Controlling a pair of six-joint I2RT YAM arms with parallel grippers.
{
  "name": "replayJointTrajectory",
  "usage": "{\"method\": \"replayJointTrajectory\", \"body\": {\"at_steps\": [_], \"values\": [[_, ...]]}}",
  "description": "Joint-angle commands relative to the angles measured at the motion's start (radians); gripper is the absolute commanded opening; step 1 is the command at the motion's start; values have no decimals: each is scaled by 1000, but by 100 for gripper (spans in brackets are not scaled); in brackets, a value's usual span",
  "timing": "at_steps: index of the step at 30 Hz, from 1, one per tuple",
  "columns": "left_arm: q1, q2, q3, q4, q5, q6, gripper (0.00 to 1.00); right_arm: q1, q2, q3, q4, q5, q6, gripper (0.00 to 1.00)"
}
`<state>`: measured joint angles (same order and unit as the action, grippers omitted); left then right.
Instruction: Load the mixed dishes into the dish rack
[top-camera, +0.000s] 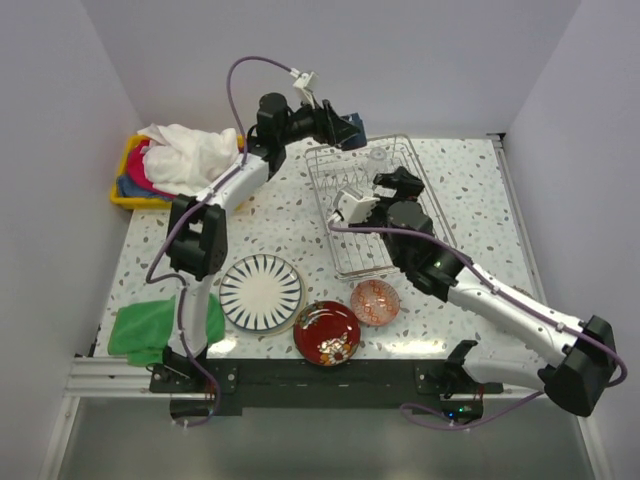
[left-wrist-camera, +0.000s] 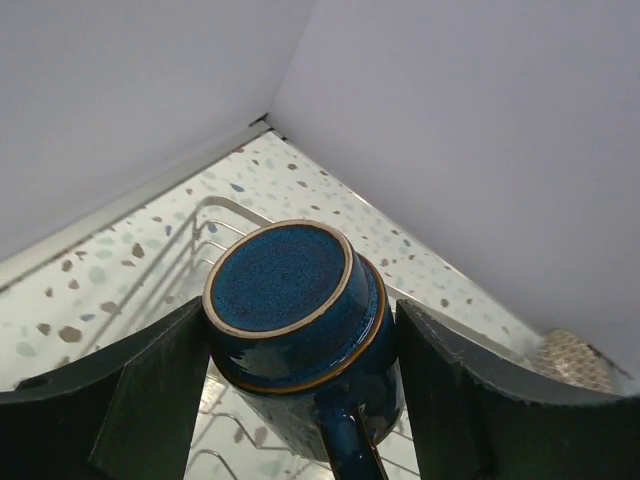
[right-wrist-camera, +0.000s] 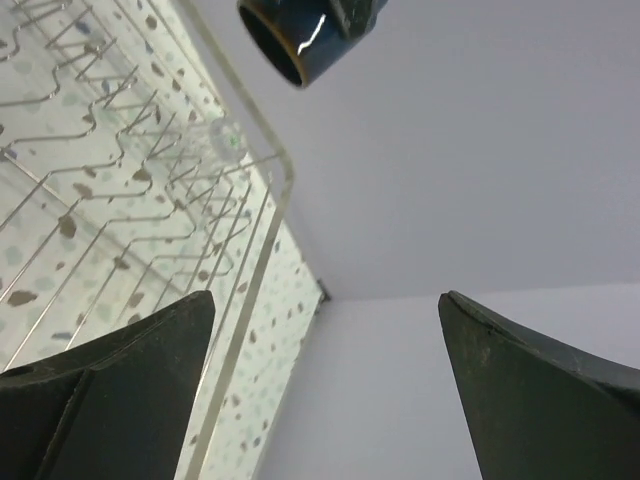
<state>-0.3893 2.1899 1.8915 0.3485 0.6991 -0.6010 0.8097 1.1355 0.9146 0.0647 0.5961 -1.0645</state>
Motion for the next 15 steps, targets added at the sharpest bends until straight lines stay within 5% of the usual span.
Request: {"method": "replayJointTrajectory", "body": {"at_steps": [1, 7, 15], "values": [[-54, 19, 136, -83, -137, 366, 0, -79, 12, 76, -258, 117, 324, 98], [-89, 74, 216, -76, -228, 566, 0, -308, 82, 251, -472, 45, 671, 99], [-88, 137, 182, 52, -165, 724, 0, -415, 191, 377, -614, -32, 779, 99]]}}
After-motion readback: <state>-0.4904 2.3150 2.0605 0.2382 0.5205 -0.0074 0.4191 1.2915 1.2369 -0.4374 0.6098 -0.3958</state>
